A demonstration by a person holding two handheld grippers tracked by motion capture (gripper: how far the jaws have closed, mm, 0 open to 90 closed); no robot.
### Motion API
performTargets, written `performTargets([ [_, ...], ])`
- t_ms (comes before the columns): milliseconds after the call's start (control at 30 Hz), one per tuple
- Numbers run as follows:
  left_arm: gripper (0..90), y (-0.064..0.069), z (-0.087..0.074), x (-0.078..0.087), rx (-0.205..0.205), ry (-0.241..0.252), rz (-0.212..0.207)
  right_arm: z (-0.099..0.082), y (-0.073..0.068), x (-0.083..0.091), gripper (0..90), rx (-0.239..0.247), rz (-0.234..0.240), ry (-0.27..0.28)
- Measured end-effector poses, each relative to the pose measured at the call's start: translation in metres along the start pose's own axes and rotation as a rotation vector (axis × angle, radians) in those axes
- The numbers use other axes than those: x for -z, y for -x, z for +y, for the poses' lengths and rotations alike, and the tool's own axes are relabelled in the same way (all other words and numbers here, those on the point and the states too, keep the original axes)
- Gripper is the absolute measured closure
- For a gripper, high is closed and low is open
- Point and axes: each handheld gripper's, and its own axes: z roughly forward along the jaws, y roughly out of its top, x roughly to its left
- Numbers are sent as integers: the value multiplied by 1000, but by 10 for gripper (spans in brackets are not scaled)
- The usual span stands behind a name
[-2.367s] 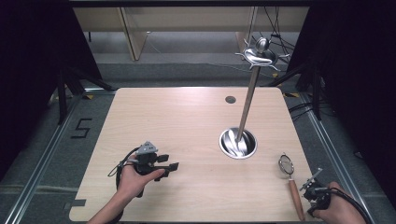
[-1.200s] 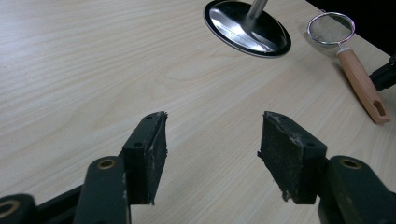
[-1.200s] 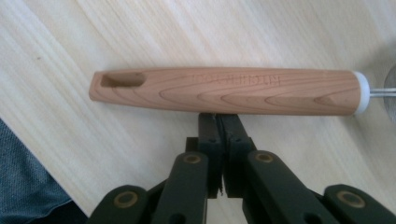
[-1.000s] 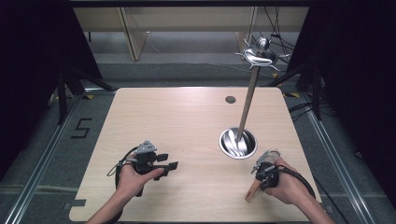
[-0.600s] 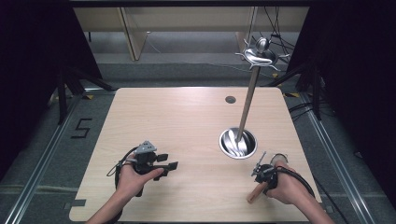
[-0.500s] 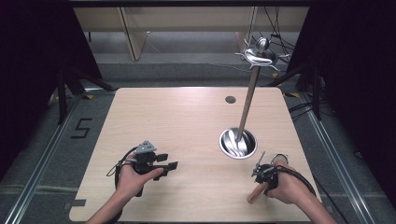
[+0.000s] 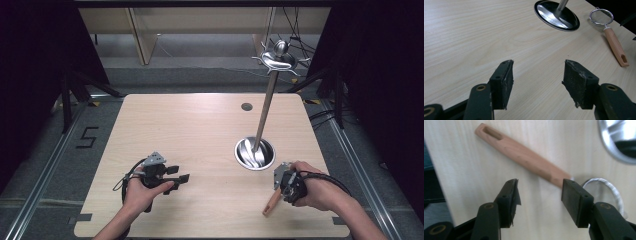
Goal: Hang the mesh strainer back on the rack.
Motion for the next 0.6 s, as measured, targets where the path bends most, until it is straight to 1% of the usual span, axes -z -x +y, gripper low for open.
performTargets([
  [33,402,-1,0,0,-6,-9,-4,1,2,-1,463,28,10,21],
  [67,402,-1,0,-1,-8,-7,-1,2,3,-2,452,39,16,29],
  [100,402,-1,0,-2,0,-6,-1,2,4,-3,445,33,18,10],
  [133,402,-2,0,-2,-3,-12,10,3,4,-6,431,52,3,-4],
  [167,402,-3,1,-3,-7,-12,5,4,4,-8,425,59,11,-18],
  [200,402,-3,1,-4,3,-5,5,4,5,-10,421,59,14,-17],
  [233,402,-3,1,-4,1,-7,5,5,5,-12,415,84,10,-3],
  [267,402,-2,1,-3,-3,-9,7,5,5,-14,410,95,16,6],
  [300,402,-1,0,-3,0,-8,5,5,5,-16,401,103,30,3],
  [367,402,-1,-1,-1,-7,-8,6,6,4,-21,394,123,15,-8],
  [400,402,-1,-1,0,-4,-8,9,7,3,-22,393,130,17,-16],
  [433,402,-1,-1,0,-4,-5,13,7,0,-23,373,94,27,-45],
  [467,402,-2,0,1,-5,-5,11,9,3,-26,374,165,21,-11],
  [500,402,-2,0,1,-10,-4,15,10,3,-27,381,169,20,-14],
  [567,402,-2,-1,1,-10,-6,14,12,4,-29,384,198,28,-27],
  [600,402,-2,-1,1,-10,-6,14,13,4,-30,385,206,22,-35],
])
